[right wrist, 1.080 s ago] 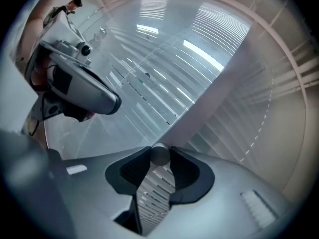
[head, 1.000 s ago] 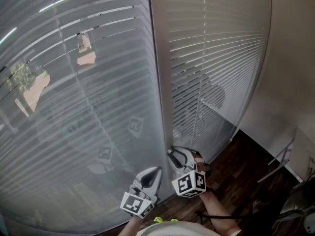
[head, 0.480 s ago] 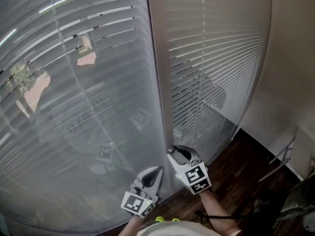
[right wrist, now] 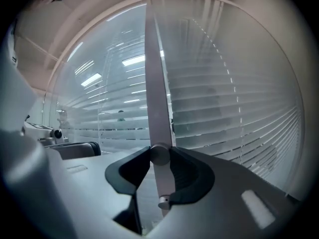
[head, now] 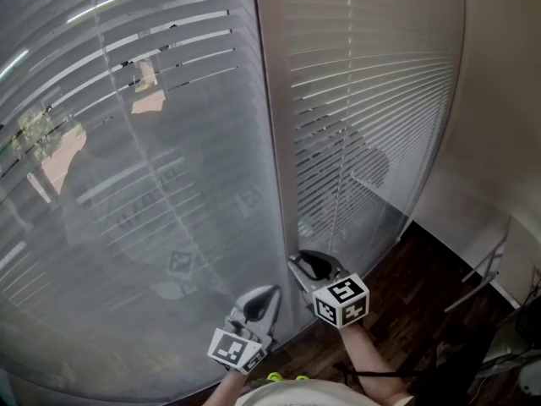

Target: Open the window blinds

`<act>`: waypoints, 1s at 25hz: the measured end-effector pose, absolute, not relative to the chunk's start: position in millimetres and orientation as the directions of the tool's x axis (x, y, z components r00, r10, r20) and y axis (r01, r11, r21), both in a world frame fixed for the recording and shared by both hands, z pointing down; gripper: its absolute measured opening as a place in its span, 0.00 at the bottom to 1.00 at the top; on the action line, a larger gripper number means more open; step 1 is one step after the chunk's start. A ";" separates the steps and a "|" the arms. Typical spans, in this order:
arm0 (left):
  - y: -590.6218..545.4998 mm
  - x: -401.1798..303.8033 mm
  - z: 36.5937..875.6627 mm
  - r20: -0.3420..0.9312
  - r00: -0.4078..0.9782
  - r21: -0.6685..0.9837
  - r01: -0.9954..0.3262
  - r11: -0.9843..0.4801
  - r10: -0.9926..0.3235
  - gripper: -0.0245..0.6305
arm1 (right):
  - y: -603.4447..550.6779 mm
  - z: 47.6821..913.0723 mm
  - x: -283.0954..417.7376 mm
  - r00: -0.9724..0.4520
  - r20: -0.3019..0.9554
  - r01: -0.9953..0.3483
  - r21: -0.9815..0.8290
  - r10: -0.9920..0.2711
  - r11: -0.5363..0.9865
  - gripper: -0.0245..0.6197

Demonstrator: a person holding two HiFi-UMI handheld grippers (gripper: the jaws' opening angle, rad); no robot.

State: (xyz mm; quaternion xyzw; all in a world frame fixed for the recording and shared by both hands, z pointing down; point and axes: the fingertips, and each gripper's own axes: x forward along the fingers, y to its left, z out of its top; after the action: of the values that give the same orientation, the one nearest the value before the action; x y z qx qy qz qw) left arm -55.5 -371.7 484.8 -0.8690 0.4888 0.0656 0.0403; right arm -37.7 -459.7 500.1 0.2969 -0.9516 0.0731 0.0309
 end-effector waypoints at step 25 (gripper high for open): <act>-376.9 -56.3 481.7 -0.159 0.529 -0.011 -0.846 -0.534 -0.834 0.02 | -441.2 508.8 -46.8 -0.654 0.242 -0.173 0.874 -0.717 0.454 0.28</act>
State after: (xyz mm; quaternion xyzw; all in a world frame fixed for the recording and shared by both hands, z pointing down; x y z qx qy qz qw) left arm -56.3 -376.9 481.7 -0.8732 0.4808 0.0669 0.0434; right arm -46.8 -441.2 508.8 0.2798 -0.7951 -0.4414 0.3077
